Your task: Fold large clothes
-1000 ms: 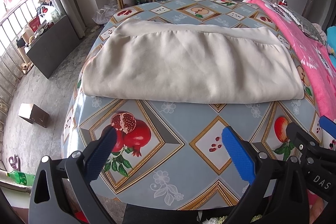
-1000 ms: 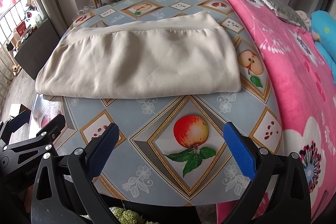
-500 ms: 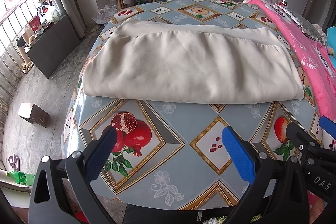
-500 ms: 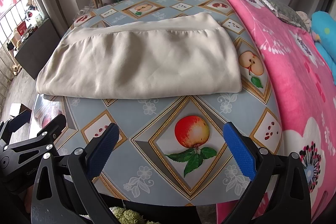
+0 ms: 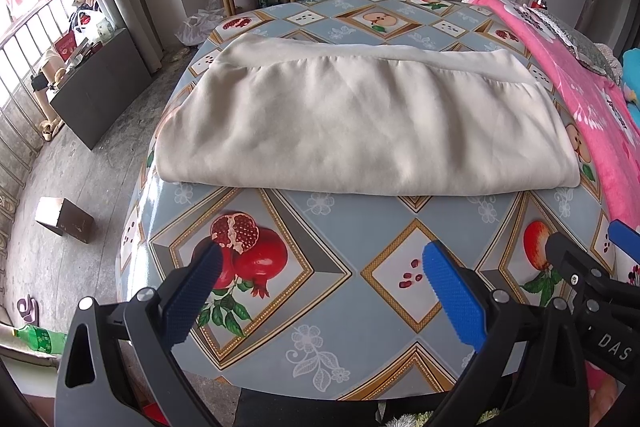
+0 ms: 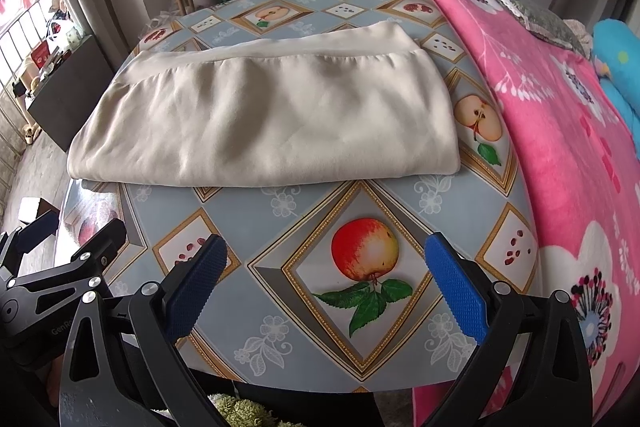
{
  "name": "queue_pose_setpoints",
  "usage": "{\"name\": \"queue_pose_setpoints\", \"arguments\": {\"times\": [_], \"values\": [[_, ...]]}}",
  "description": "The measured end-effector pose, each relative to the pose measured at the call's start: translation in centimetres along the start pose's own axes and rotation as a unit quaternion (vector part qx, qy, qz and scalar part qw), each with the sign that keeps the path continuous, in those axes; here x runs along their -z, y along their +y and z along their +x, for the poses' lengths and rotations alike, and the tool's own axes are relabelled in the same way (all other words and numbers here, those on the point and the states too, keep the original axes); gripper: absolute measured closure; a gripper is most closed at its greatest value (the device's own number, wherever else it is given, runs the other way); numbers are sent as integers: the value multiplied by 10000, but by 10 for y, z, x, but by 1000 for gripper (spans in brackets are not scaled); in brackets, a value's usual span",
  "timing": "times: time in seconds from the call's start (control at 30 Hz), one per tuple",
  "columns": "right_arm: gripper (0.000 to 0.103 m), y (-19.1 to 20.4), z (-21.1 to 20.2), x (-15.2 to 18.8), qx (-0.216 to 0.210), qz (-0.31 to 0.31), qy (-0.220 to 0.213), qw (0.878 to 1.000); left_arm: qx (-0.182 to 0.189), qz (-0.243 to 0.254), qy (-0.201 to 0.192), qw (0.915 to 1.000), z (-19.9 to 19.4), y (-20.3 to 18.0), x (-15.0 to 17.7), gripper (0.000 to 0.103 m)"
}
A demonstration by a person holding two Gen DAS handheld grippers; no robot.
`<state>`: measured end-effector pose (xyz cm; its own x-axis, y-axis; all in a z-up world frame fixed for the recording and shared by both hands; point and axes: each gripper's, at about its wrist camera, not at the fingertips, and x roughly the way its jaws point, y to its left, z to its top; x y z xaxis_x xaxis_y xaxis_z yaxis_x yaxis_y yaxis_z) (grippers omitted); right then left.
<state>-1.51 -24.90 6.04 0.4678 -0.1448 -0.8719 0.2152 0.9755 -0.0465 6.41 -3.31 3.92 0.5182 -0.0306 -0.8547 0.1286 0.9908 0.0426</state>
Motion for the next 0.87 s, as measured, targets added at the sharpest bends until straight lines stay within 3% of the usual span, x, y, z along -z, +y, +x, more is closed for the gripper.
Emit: {"name": "queue_pose_setpoints", "arguments": {"times": [0.87], "values": [[7,-7,2,2,-10,-3,-7,10000,6,-1,1,10000,0,-2,1,5]]}}
